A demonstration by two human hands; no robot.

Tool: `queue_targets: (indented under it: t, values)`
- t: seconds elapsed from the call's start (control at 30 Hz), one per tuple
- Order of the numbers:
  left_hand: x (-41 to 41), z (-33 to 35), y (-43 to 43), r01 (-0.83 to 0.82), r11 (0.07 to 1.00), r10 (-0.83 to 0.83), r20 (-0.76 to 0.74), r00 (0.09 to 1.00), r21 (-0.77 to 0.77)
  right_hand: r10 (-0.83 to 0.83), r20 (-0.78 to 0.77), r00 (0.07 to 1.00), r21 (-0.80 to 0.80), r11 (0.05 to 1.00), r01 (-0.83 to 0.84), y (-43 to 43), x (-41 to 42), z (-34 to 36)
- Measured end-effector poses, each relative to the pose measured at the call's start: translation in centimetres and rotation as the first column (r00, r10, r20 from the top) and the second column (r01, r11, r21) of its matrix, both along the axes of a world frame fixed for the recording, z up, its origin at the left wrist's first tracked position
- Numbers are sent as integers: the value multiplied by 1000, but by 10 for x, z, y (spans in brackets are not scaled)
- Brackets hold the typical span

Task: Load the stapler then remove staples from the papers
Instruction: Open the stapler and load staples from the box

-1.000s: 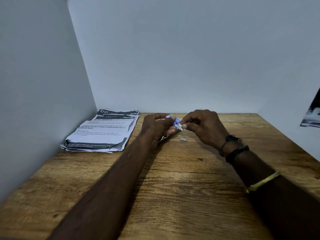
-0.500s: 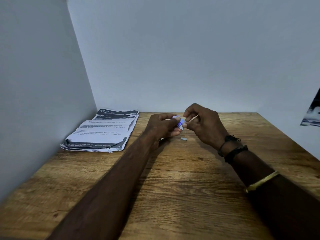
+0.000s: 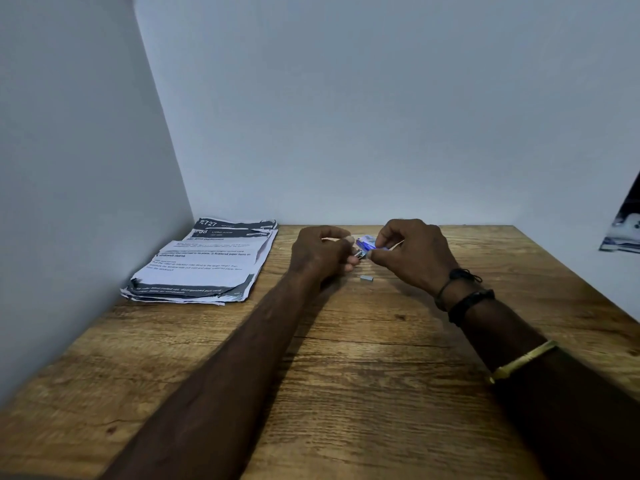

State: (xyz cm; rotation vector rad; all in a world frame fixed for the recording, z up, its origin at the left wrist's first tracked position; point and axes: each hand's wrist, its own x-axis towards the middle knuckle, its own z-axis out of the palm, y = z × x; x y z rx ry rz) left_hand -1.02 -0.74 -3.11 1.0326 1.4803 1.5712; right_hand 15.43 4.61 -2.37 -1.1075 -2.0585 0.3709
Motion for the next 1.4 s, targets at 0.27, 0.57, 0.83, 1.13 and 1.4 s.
queue_targets:
  t: [0.27,0.57,0.83,1.13,1.4]
  values:
    - [-17,-7,2,-219,975,192,-642,742,38,-145,261,954,-130,974,183,8,6,-8]
    - [-9,-15,4,-305,932,33,-794,607,-194,-29,284,958,-53,998,46,2,2,-10]
    - [-8,-15,-2,-335,936,118,-799,590,-109,23,346,938,-24,1000,-16,-2,-9,-15]
    - [-4,-8,-3,-258,966,155,-814,559,7,33,151,988,175,983,-59,2,-2,-11]
    - [5,-5,-3,-154,985,151,-828,540,79,2,233,972,277,959,-68,5,-7,-9]
